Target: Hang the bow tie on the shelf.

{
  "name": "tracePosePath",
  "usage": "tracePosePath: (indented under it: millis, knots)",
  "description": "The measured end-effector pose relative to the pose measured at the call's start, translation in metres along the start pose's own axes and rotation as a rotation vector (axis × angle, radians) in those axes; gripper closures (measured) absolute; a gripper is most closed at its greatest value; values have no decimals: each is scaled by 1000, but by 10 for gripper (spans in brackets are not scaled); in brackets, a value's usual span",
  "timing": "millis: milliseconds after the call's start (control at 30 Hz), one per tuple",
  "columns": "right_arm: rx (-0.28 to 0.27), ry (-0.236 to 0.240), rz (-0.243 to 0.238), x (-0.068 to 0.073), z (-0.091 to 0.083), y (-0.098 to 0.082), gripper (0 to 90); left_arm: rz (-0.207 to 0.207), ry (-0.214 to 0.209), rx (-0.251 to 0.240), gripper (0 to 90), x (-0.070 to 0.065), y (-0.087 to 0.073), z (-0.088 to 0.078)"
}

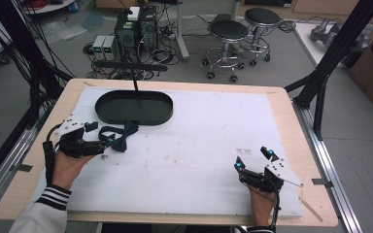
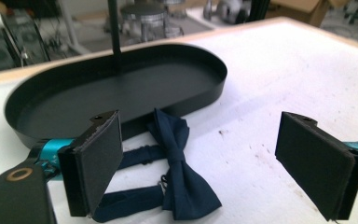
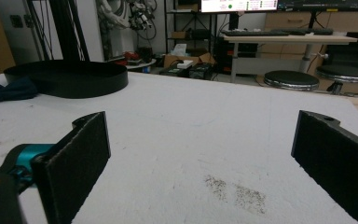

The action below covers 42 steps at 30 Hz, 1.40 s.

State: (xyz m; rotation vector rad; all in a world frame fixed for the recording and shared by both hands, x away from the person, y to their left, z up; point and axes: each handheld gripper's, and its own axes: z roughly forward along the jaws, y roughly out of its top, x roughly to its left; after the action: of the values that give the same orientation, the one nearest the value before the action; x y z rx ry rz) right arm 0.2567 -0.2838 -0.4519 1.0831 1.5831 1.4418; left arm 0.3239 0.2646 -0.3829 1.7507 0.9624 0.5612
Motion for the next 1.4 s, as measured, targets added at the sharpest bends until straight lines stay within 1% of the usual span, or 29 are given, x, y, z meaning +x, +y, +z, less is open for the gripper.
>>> tracePosePath:
  millis: [33,67,100,133,167,200,233,267,367,400,433,467,500,633,667,700,733,767,833,867,900,933,1067,1200,1300,1400]
  knots:
    - [-1,-1,1,0,0,0,33,-15,0,29,153,-1,4,3]
    - [-1,-1,0,0,0,0,33,-32,-9,40,153,0,7,5]
    - [0,1,1,0,0,0,33,-32,-9,40,154,0,7,5]
    - [0,1,2,0,0,0,33,-45,-14,77,154,0,10,9]
    - [-1,-1,3,0,0,0,33,-45,-14,77,156,0,10,9]
    - [0,0,3,0,0,0,33,-31,8,124,157,-1,13,15]
    - [0,0,2,0,0,0,33,-29,15,138,162,-1,14,17]
    - [-1,-1,4,0,0,0,33,-20,17,158,166,-1,15,20]
    - [-2,0,0,0,0,0,33,-23,11,172,170,-1,16,25]
    - [-2,0,0,0,0,0,33,-24,4,185,175,-1,16,28]
    - [-2,0,1,0,0,0,33,-10,14,213,175,-2,17,33]
    - [-2,0,0,0,0,0,33,-4,20,230,176,-3,17,35]
    - [-2,0,0,0,0,0,33,-11,27,243,180,-4,18,39]
    - [-1,1,4,0,0,0,33,-14,31,291,191,-6,22,47]
    - [-1,1,4,0,0,0,33,-14,31,291,194,-6,22,47]
    - [-1,2,5,0,0,0,33,-11,35,322,194,-6,23,52]
    - [-1,2,6,0,0,0,33,-11,35,322,196,-6,23,52]
    - [-1,2,6,0,0,0,33,-22,51,352,202,-5,22,57]
    - [-1,3,7,-1,0,0,33,-34,53,375,212,-3,20,62]
    - [-1,3,7,-1,0,0,33,-34,53,375,212,-3,20,62]
    - [-3,3,11,0,0,0,33,-39,54,408,220,-2,17,67]
    - [-3,4,11,0,0,0,33,-37,57,420,229,-1,16,68]
    - [-6,2,7,-1,0,0,33,-51,50,436,233,-1,14,74]
    - [-6,3,9,-1,0,0,33,-49,77,472,245,0,10,80]
    - [-9,2,4,-1,0,0,33,-57,65,487,258,0,8,83]
    - [-8,1,6,-1,0,0,33,-69,72,497,278,1,7,86]
